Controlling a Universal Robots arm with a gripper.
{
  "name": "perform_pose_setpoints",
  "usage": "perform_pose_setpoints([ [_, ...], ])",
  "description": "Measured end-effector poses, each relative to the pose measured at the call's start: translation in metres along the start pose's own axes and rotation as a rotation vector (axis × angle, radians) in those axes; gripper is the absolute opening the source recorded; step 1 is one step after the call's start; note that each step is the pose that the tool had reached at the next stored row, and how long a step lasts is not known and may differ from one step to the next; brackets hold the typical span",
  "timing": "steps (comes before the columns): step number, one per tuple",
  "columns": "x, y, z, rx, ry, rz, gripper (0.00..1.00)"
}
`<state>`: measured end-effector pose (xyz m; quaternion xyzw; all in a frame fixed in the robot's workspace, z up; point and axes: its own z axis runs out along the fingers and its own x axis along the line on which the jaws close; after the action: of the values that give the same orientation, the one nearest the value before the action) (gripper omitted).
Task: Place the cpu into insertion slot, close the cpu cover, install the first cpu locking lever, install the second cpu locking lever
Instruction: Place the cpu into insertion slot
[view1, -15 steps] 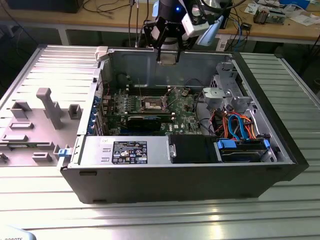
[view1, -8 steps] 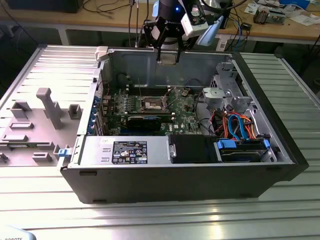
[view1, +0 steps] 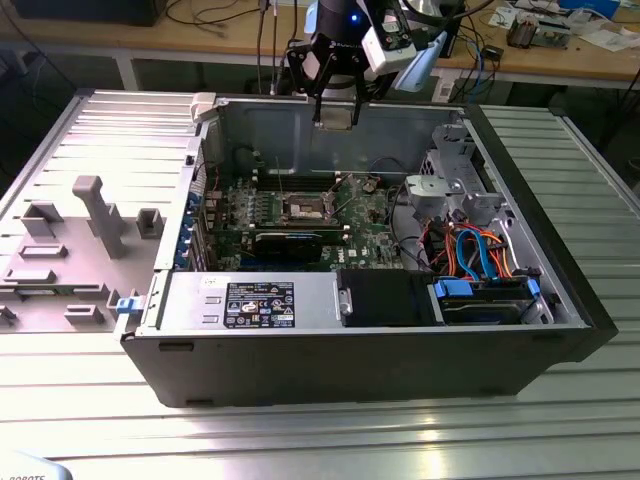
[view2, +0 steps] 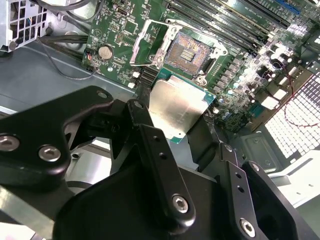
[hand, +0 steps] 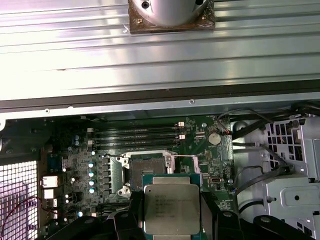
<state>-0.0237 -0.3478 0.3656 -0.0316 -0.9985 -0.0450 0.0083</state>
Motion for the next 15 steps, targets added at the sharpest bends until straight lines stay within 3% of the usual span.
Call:
perform_pose_setpoints([
  [15,0.0001,0.0000,0.0000,-0.0013,-0.0043,0.048,0.54],
])
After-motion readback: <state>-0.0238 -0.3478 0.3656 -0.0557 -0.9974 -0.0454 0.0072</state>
